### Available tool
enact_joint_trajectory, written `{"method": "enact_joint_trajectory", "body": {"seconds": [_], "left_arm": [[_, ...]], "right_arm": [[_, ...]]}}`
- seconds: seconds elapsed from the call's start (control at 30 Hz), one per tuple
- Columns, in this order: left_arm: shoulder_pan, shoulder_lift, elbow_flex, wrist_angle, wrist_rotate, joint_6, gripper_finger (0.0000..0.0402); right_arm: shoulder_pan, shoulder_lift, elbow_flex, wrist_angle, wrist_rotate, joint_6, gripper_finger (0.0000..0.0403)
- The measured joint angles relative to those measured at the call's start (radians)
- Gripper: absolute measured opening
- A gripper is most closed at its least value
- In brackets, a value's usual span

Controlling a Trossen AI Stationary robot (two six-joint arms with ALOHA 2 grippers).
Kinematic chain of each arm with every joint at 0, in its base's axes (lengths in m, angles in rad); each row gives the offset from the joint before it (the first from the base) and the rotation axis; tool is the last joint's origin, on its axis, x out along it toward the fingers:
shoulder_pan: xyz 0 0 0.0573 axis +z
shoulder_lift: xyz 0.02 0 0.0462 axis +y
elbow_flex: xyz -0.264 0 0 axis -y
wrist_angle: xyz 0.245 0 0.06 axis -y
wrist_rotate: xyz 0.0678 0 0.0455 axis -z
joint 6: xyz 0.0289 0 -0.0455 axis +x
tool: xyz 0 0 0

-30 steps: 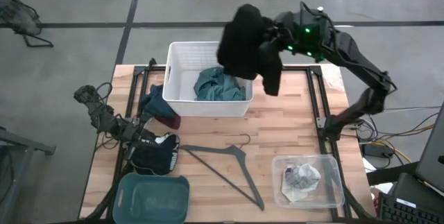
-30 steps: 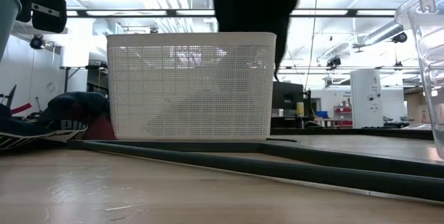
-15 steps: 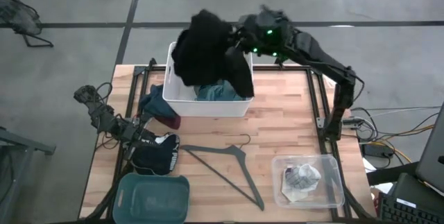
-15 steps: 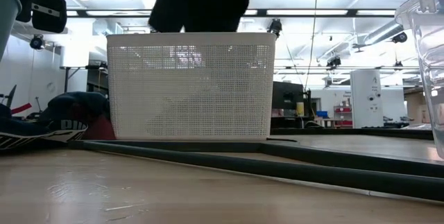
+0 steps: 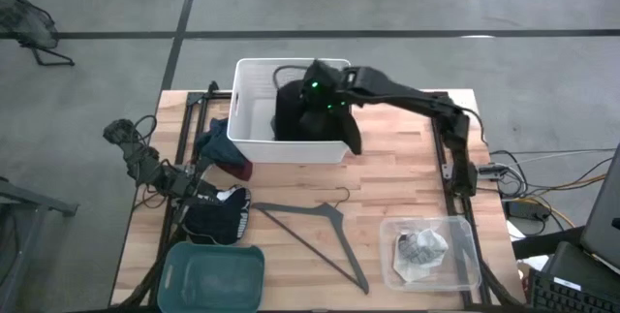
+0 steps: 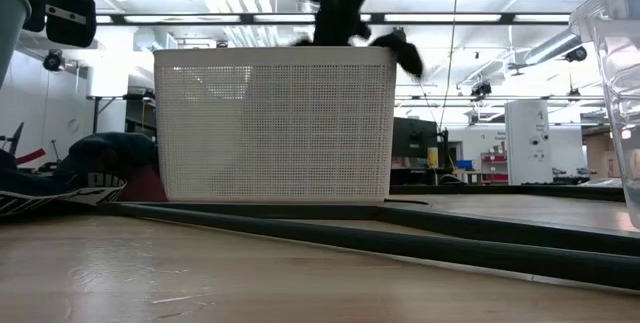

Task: Pick & Place Cloths
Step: Put the black shirt into the white laundry bin

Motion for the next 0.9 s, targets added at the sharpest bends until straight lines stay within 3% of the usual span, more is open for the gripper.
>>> {"method": "enact_joint_trajectory", "body": {"seconds": [0.33,0.57,0.73,0.9], "left_arm": [[0.000,0.000,0.000,0.000,0.000,0.000,0.0023],[0.000,0.000,0.000,0.000,0.000,0.000,0.0023],[0.000,0.000,0.000,0.000,0.000,0.000,0.0023],[0.000,0.000,0.000,-0.001,0.000,0.000,0.0023]], "right_arm": [[-0.016,0.136,-0.040,-0.105,-0.034,-0.003,0.0041],[-0.056,0.112,-0.080,-0.173,-0.089,0.058,0.0041],[-0.078,0.086,-0.087,-0.292,-0.072,0.126,0.0041],[-0.083,0.069,-0.098,-0.402,0.053,0.146,0.0041]]}}
